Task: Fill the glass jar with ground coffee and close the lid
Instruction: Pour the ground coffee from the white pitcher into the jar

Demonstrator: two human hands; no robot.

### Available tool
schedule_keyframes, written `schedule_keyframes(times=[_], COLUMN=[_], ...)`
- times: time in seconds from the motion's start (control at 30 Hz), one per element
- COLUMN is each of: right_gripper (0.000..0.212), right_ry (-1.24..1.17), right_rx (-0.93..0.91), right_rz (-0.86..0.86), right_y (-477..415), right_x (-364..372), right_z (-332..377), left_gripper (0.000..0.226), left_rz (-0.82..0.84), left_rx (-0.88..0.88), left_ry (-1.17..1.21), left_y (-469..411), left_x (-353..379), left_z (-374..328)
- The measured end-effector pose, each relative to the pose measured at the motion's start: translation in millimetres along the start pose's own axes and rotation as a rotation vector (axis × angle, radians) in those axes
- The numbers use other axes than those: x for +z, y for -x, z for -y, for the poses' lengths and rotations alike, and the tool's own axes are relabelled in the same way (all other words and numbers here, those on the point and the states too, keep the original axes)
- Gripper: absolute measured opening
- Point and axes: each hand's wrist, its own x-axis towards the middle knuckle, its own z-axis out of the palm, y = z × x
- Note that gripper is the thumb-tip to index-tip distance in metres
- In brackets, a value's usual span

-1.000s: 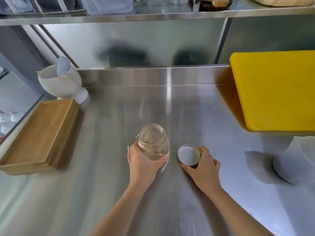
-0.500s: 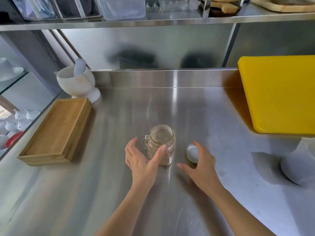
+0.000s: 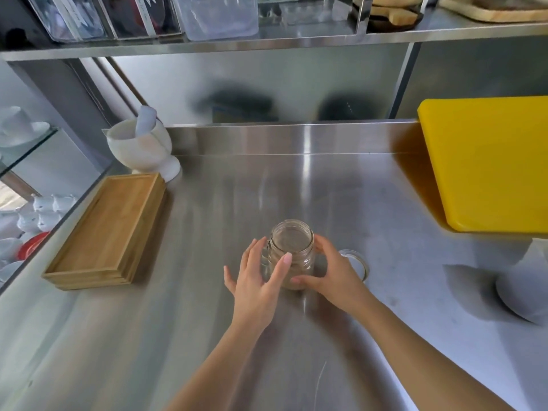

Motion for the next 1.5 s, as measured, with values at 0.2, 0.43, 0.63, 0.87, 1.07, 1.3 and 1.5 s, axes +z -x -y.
schedule_keyframes(times=[0.2,0.43,0.63,0.87,1.07,1.3,1.5], right_gripper=[0.099,0.08,0.065,0.053,0.07,0.034,0.052], right_ry=[0.059,0.122,0.121,0.142,0.075,-0.408,-0.687], right_rx=[-0.033,-0.064,-0.081,-0.078,0.134,0.232,0.101], right_rz=[-0.045,-0.23,-0.513,-0.875,-0.968,-0.782,-0.787], right_y=[15.6,49.0,94.9,140.6,154.2,151.1,138.7], right_x=[-9.0,-66.0,-139.3,-218.6,-256.9,-269.5,-269.8], right_z=[4.6,0.2,-4.1,-50.3,-106.8,-136.4,-134.6], left_gripper=[0.086,0.074,0.085,0.088,0.103,0.087,0.083], left_rz=[-0.132,-0.157,0.285,0.694,0.799,0.794,0.756], left_rx=[0.12,0.53,0.536,0.423,0.262,0.129,0.111], left_ry=[-0.037,-0.121,-0.135,-0.145,-0.035,0.24,0.321], left_y=[-2.0,-5.0,17.7,34.4,43.9,54.2,59.2], left_x=[-5.9,21.2,94.2,194.8,261.7,297.3,298.0], left_z=[-5.0,-64.4,-112.4,-129.9,-140.3,-148.3,-152.7])
